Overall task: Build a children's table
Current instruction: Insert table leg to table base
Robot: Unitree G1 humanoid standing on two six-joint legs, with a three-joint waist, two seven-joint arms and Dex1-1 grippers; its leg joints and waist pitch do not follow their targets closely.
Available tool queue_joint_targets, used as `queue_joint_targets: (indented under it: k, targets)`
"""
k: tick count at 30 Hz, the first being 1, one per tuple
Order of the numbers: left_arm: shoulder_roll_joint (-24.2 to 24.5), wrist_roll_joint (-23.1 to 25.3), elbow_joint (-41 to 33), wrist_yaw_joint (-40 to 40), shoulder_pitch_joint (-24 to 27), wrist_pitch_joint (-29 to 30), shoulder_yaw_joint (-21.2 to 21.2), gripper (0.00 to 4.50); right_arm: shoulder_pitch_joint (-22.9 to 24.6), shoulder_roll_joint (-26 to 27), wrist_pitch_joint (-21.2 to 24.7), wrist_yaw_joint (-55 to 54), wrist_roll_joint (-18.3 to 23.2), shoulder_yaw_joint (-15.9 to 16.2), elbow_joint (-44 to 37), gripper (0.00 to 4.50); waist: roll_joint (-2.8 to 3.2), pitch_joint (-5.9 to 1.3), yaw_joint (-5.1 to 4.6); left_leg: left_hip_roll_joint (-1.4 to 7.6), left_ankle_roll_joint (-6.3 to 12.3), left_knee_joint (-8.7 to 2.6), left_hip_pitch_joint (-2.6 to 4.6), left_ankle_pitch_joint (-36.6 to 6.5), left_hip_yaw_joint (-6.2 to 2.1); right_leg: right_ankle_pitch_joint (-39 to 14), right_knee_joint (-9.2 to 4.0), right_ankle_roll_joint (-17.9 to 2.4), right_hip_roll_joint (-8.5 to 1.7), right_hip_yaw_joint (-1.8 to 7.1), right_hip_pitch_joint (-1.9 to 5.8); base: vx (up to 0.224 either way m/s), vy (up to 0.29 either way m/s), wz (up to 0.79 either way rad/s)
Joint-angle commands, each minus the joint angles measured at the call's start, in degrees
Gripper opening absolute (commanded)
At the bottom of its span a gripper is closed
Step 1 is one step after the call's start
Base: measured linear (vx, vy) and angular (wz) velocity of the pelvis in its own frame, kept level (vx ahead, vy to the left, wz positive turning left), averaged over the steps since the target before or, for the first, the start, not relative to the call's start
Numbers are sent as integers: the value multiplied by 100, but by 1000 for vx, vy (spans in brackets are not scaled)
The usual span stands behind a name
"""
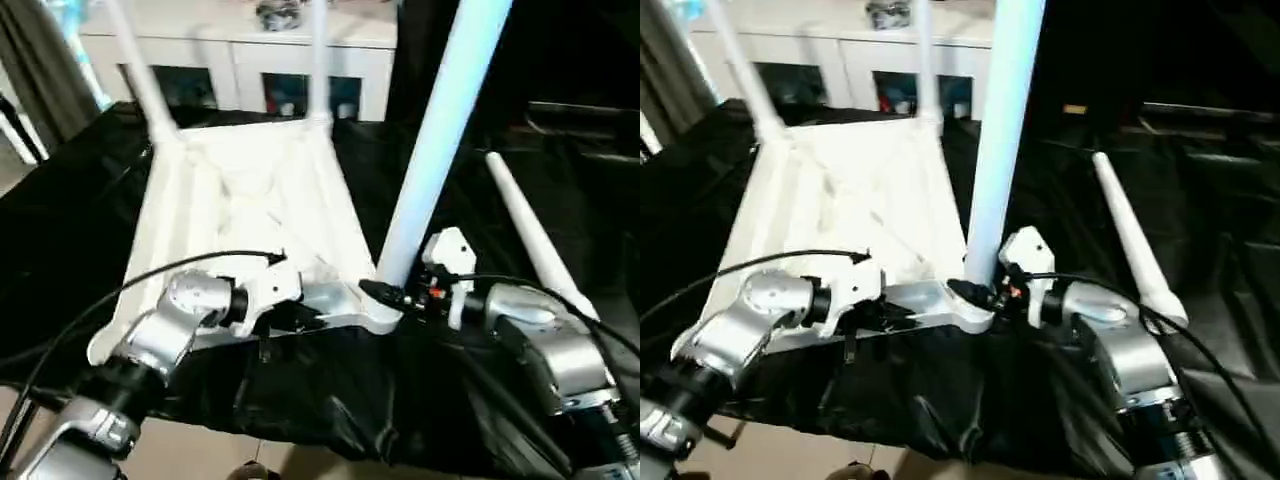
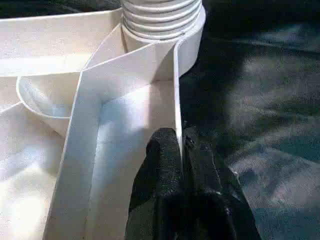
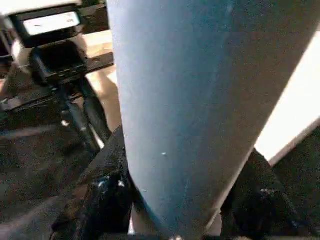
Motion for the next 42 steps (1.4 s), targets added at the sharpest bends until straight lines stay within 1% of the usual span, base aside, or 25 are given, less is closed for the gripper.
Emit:
queue_joint_targets:
  k: [1, 2, 3, 6, 14, 17, 18, 20, 21, 22, 23, 24, 25, 26, 27, 28, 29, 30, 31, 33, 34, 36, 39, 41, 42]
  targets:
    - [-4, -12, -67, -88, -298, -192, 12, 0, 228, -23, 208, 415, 13, 556, 167, 187, -9, -326, -10, 202, 72, -445, 100, -1716, -56, -1341, -449, -1123, -289, 244, 217, 0, 0, 0]
    - [9, -10, -51, -152, -314, -205, 3, 0, 232, -41, 176, 473, 8, 579, 176, 187, 13, -297, -12, 202, 57, -458, 104, -1810, -58, -1388, -462, -1127, -282, 243, 204, 0, 0, 0]
    - [26, -5, -22, -218, -336, -225, -9, 0, 235, -59, 148, 542, 3, 603, 180, 187, 4, -303, -13, 201, 54, -455, 113, -1842, -56, -1401, -462, -1132, -286, 243, 207, 0, 0, 0]
    - [73, 2, 101, -435, -425, -291, -64, 0, 226, -101, 47, 703, -34, 675, 179, 187, 23, -245, -10, 203, 29, -481, 117, -2049, -63, -1620, -492, -1104, -296, 251, 189, 0, 0, 0]
    - [88, 65, 335, -479, -540, -341, -16, 0, 200, -29, -74, 771, -143, 755, 173, 187, 15, -216, -13, 213, -29, -512, 131, -2270, -84, -2085, -536, -1009, -318, 255, 176, 0, 0, 0]
    - [73, 39, 328, -460, -527, -308, 48, 0, 197, 33, -154, 709, -193, 744, 245, 187, 17, -213, -18, 218, -40, -518, 132, -2285, -82, -2052, -540, -1033, -317, 260, 165, 0, 0, 0]
    - [50, -10, 304, -422, -516, -243, 105, 0, 162, 97, -181, 570, -234, 695, 330, 187, 10, -231, -16, 217, -41, -515, 135, -2268, -83, -2029, -533, -1040, -318, 259, 178, 0, 0, 0]
    - [31, -44, 304, -402, -514, -209, 145, 0, 135, 140, -204, 470, -261, 664, 393, 187, 13, -216, -23, 212, -46, -524, 128, -2293, -82, -2091, -544, -1039, -317, 255, 173, 0, 0, 0]
    - [-6, -59, 312, -303, -525, -169, 200, 0, 63, 232, -284, 216, -359, 588, 544, 187, 12, -207, -39, 209, -69, -530, 128, -2347, -84, -2255, -559, -1009, -328, 255, 165, 0, 0, 0]
    - [-104, -9, 331, 25, -560, -50, 284, 0, -113, 433, -350, -388, -531, 400, 869, 187, 17, -206, -44, 206, -86, -529, 135, -2383, -87, -2324, -564, -1001, -331, 252, 155, 0, 0, 0]
    - [-151, 18, 338, 182, -577, 17, 320, 0, -197, 525, -366, -669, -606, 312, 1018, 187, 19, -190, -76, 192, -161, -531, 138, -2425, -83, -2484, -570, -991, -326, 245, 127, 0, 0, 0]
    - [-201, 48, 342, 346, -595, 97, 354, 0, -282, 618, -367, -952, -676, 221, 1165, 187, 3, -185, -91, 180, -195, -531, 133, -2462, -94, -2629, -582, -947, -329, 231, 144, 0, 0, 0]
    - [-323, 56, 300, 613, -610, 250, 419, 0, -394, 746, -333, -1288, -706, 96, 1348, 187, -64, -200, -123, 167, -212, -530, 110, -2432, -122, -2961, -601, -803, -349, 204, 184, 0, 0, 0]
    - [-396, 55, 256, 747, -613, 347, 450, 0, -455, 813, -303, -1452, -716, 38, 1445, 187, -19, -180, -125, 170, -205, -537, 114, -2412, -132, -3152, -627, -711, -363, 204, 160, 0, 0, 0]
    - [-693, 111, 29, 1270, -603, 685, 513, 0, -701, 1079, -186, -2116, -756, -176, 1838, 187, -13, -186, -165, 179, -217, -524, 135, -2452, -129, -3148, -637, -730, -357, 211, 128, 0, 0, 0]
    - [-812, 194, -71, 1500, -590, 821, 504, 0, -780, 1170, -166, -2339, -774, -240, 1968, 187, -5, -185, -194, 189, -240, -532, 131, -2458, -134, -3060, -623, -777, -352, 216, 123, 0, 0, 0]
    - [-812, 194, -71, 1500, -590, 821, 504, 0, -780, 1170, -166, -2339, -774, -240, 1968, 187, -15, -190, -224, 187, -248, -538, 104, -2441, -151, -2915, -608, -812, -343, 198, 152, 0, 0, 0]
    - [-990, 348, -220, 1826, -559, 977, 464, 0, -878, 1279, -171, -2616, -819, -298, 2137, 187, -17, -195, -223, 176, -222, -537, 97, -2399, -143, -2849, -619, -791, -331, 194, 160, 0, 0, 0]
    - [-1099, 412, -290, 1998, -531, 1065, 452, 0, -908, 1315, -182, -2710, -854, -298, 2191, 187, -18, -209, -230, 179, -185, -532, 89, -2269, -129, -2548, -602, -837, -323, 207, 164, 0, 0, 0]
    - [-1346, 518, -435, 2300, -468, 1268, 403, 0, -957, 1412, -200, -2812, -851, -328, 2282, 187, -34, -247, -217, 175, -54, -502, 72, -1890, -83, -1865, -563, -995, -300, 223, 197, 0, 0, 0]
    - [-1444, 550, -466, 2398, -448, 1322, 372, 0, -967, 1451, -196, -2822, -836, -343, 2301, 187, -32, -253, -216, 182, -18, -498, 76, -1821, -67, -1724, -552, -1048, -298, 229, 200, 0, 0, 0]
    - [-1668, 619, -528, 2631, -408, 1444, 288, 0, -1009, 1557, -218, -2879, -805, -375, 2392, 187, -61, -272, -197, 172, 123, -456, 61, -1497, -41, -1297, -518, -1171, -290, 229, 224, 0, 0, 0]
    - [-1771, 712, -398, 2741, -443, 1383, 178, 0, -1006, 1609, -240, -2899, -844, -355, 2414, 187, -46, -293, -164, 165, 221, -436, 40, -1192, -43, -898, -469, -1241, -275, 215, 256, 0, 0, 0]
    - [-1785, 750, -397, 2773, -446, 1410, 148, 0, -1018, 1628, -260, -2919, -851, -352, 2446, 187, -46, -287, -164, 164, 246, -438, 43, -1199, -40, -845, -466, -1267, -273, 213, 257, 0, 0, 0]
    - [-1782, 760, -418, 2771, -439, 1439, 136, 0, -1024, 1646, -283, -2911, -838, -349, 2464, 187, -35, -280, -164, 170, 249, -448, 58, -1315, -40, -965, -483, -1268, -278, 212, 252, 0, 0, 0]
